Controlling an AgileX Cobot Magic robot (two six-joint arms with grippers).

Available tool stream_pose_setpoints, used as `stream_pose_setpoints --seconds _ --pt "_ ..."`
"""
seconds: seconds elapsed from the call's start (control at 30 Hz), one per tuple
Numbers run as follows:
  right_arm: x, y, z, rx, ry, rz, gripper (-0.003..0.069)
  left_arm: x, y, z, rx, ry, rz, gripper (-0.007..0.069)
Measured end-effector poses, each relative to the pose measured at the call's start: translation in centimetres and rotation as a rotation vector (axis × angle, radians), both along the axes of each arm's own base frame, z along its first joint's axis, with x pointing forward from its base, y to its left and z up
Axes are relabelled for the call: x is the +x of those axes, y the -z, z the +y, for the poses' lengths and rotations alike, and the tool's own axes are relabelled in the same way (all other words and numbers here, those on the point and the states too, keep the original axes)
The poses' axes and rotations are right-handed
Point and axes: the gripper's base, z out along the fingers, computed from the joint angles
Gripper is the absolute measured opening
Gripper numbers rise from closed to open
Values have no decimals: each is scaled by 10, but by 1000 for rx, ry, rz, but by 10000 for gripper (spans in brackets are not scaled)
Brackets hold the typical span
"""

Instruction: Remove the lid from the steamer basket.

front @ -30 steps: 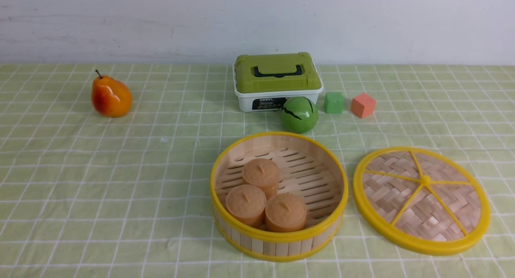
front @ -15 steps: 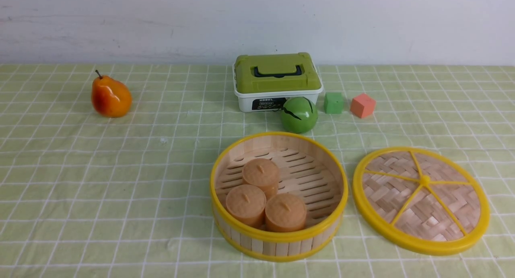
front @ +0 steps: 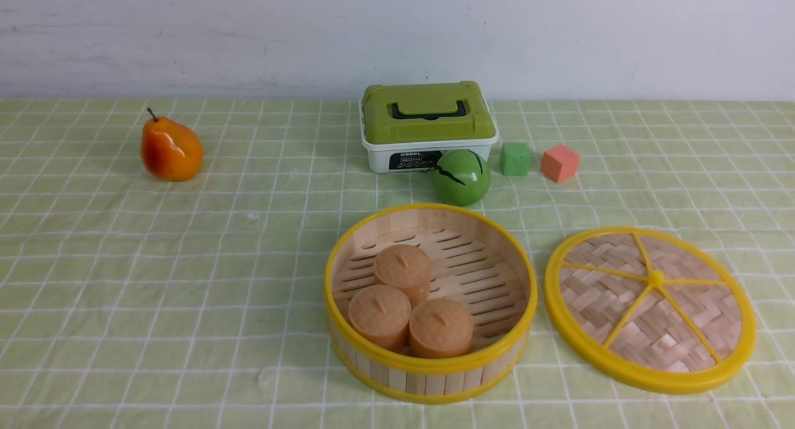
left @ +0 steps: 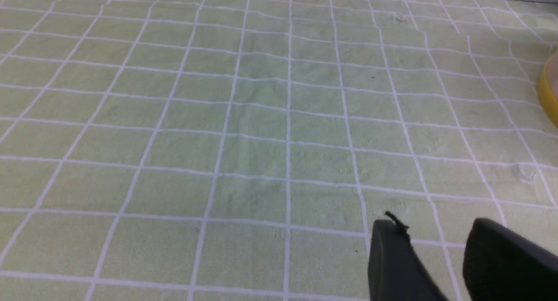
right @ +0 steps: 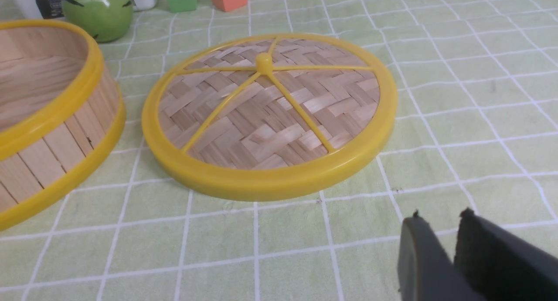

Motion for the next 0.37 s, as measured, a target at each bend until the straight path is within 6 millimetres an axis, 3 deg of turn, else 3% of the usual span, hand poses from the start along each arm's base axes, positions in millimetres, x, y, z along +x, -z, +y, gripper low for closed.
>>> stream_pose_setpoints --seconds 0.37 --pt "0 0 0 -2 0 0 118 0 0 0 0 0 0 239"
